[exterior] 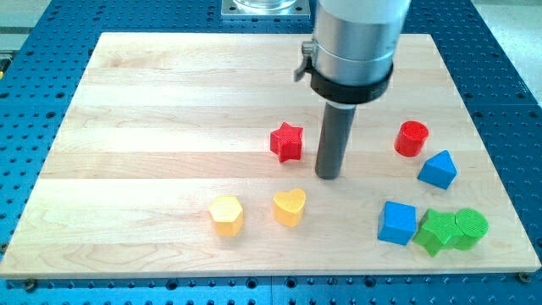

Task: Move the red star to the center of the board

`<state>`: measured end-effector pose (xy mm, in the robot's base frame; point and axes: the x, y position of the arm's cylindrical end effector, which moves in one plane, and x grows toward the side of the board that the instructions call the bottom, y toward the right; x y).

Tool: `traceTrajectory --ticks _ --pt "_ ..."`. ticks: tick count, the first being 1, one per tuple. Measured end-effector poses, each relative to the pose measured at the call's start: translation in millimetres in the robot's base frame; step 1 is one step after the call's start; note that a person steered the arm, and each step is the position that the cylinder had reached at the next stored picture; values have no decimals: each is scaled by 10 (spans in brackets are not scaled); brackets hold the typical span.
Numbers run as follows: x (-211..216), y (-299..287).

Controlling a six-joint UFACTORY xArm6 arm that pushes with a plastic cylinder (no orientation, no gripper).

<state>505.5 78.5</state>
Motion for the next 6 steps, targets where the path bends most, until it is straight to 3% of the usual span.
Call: traceTrajectory --ticks 1,3,4,5,6 --pt "486 -89" --pt "567 -805" --pt "-152 85" --pt "-624 481" --pt "-513 -210"
